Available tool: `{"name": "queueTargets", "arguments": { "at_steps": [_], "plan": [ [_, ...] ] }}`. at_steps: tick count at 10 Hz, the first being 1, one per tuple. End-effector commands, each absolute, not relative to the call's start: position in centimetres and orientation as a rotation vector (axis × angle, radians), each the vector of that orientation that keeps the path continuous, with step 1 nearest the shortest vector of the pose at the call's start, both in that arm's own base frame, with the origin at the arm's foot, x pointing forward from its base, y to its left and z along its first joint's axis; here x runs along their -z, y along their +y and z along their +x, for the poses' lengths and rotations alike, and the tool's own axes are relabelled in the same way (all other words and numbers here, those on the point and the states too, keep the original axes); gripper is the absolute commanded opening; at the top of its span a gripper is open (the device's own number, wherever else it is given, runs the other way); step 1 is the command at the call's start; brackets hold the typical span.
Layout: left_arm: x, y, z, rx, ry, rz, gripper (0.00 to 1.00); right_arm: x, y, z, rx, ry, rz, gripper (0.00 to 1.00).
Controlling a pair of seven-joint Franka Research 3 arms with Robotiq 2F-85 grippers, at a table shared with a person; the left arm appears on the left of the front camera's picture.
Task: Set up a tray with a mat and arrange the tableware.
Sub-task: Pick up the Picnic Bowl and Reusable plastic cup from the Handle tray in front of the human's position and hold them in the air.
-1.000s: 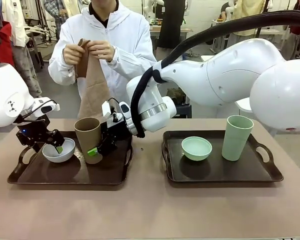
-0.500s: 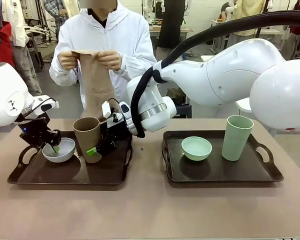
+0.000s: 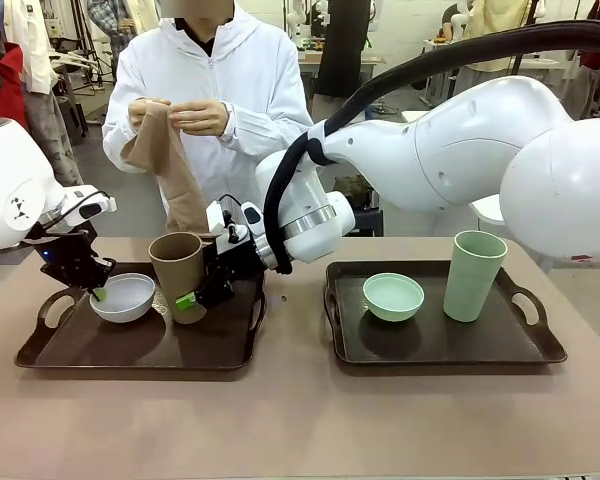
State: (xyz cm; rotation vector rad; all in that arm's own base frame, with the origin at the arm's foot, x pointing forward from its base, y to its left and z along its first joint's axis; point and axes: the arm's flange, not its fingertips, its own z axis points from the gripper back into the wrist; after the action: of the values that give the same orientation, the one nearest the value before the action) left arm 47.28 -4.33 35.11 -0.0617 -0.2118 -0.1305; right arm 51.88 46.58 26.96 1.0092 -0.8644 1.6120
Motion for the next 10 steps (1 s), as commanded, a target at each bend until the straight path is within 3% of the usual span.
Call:
{"name": "queueTargets", "arguments": {
  "at_steps": [1, 4, 7, 10],
  "plan": [
    [-35.5, -4.3, 46.3, 0.114, -0.199, -0.012, 0.0, -28.0, 45.9, 51.6, -1.589, -0.875, 0.999, 0.0],
    [-39.4, -4.7, 44.6, 0.094, -0.083, -0.061, 0.0, -33.5, 45.2, 50.7, -1.541, -0.849, 1.004, 0.0],
    [-51.0, -5.6, 39.5, 0.087, -0.151, -0.135, 0.0, -43.3, 43.8, 47.1, -1.479, -0.792, 0.961, 0.0],
    [-59.3, -6.6, 35.7, 0.047, -0.259, -0.029, 0.0, -49.6, 42.1, 43.7, -1.395, -0.755, 0.874, 0.0]
  ]
}}
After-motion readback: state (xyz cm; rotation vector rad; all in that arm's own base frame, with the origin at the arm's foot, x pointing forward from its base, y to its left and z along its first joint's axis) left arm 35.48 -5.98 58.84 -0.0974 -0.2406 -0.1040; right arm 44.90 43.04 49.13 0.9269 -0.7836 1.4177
